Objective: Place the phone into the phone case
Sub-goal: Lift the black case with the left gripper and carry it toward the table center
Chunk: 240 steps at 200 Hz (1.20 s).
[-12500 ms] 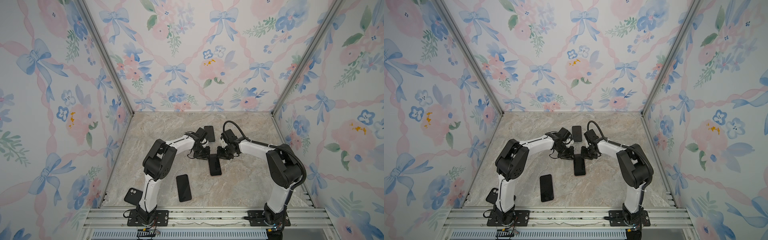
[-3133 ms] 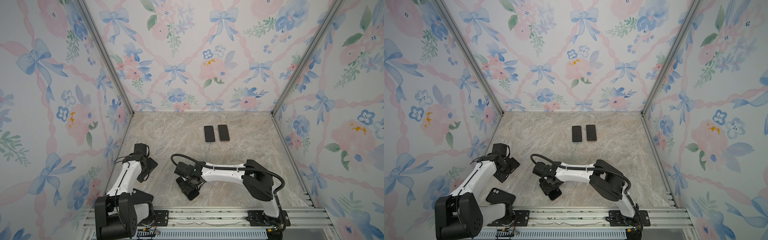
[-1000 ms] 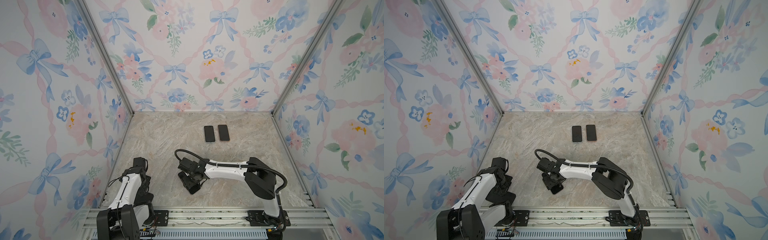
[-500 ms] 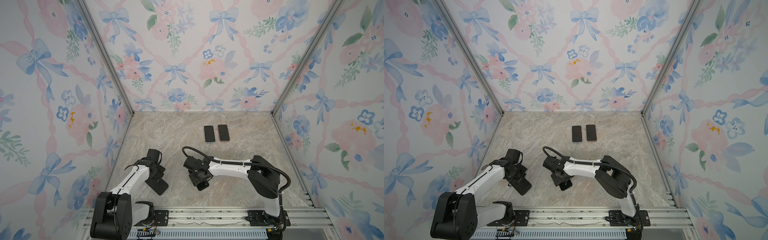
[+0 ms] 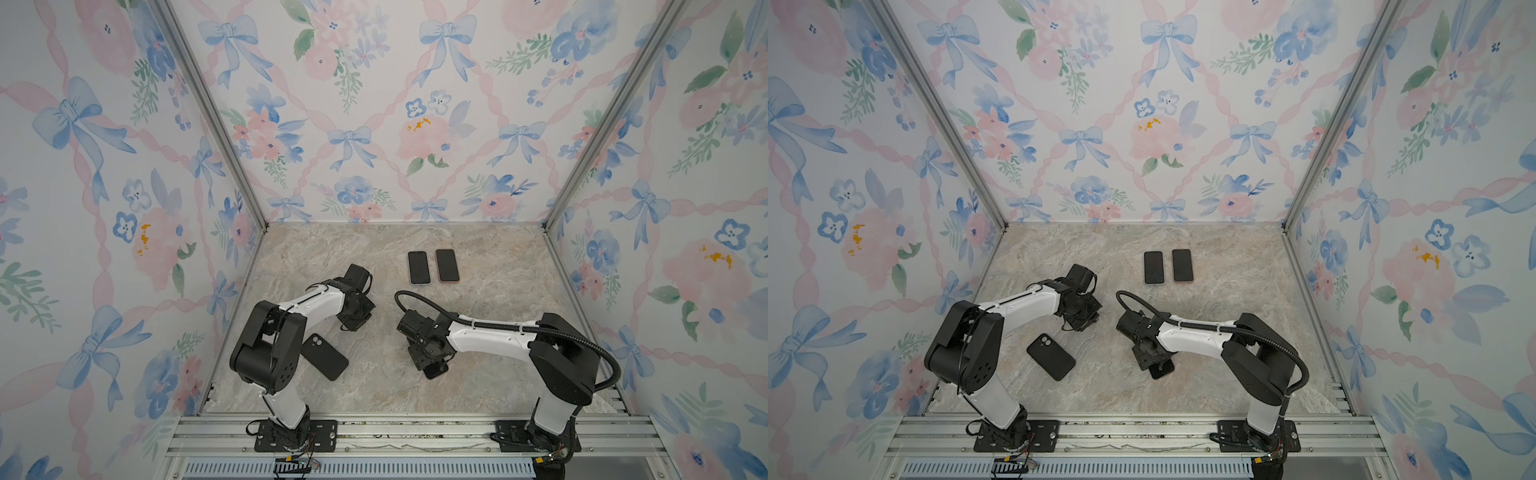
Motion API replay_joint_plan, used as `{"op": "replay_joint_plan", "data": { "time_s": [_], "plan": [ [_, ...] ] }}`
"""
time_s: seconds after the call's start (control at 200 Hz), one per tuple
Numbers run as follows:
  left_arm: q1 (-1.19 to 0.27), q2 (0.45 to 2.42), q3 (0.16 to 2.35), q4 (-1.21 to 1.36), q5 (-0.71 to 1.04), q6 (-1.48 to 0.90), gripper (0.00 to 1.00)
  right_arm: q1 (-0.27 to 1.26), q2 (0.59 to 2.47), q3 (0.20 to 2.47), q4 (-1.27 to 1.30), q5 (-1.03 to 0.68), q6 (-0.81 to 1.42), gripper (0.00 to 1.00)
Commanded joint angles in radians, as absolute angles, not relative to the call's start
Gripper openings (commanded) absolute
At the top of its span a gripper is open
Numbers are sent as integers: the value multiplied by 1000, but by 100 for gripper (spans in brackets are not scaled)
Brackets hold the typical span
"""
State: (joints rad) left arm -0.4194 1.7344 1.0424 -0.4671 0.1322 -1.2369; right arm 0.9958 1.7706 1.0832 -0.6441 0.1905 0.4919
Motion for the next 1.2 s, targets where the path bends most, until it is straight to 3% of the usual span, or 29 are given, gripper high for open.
{"op": "replay_joint_plan", "data": {
  "time_s": [0.0, 0.115, 0.225, 0.425, 0.635, 0.99, 1.195],
  "plan": [
    [-417, 1722, 1047, -480, 153, -1217, 19, 984, 1750, 1066, -620, 196, 464, 62],
    [-365, 1581, 943, -511, 102, -1181, 37, 985, 1761, 1080, -606, 183, 451, 61],
    [-292, 1438, 886, -635, 12, -1120, 48, 985, 1786, 1101, -606, 173, 432, 62],
    [-160, 1253, 794, -735, -41, -1041, 58, 985, 1810, 1123, -606, 172, 411, 61],
    [-139, 1328, 744, -733, -35, -1035, 60, 989, 1809, 1137, -610, 169, 406, 61],
    [-175, 1517, 796, -728, -46, -1024, 38, 998, 1817, 1156, -613, 169, 415, 61],
    [-203, 1560, 814, -726, -45, -1031, 17, 1001, 1814, 1153, -621, 173, 410, 61]
  ]
}}
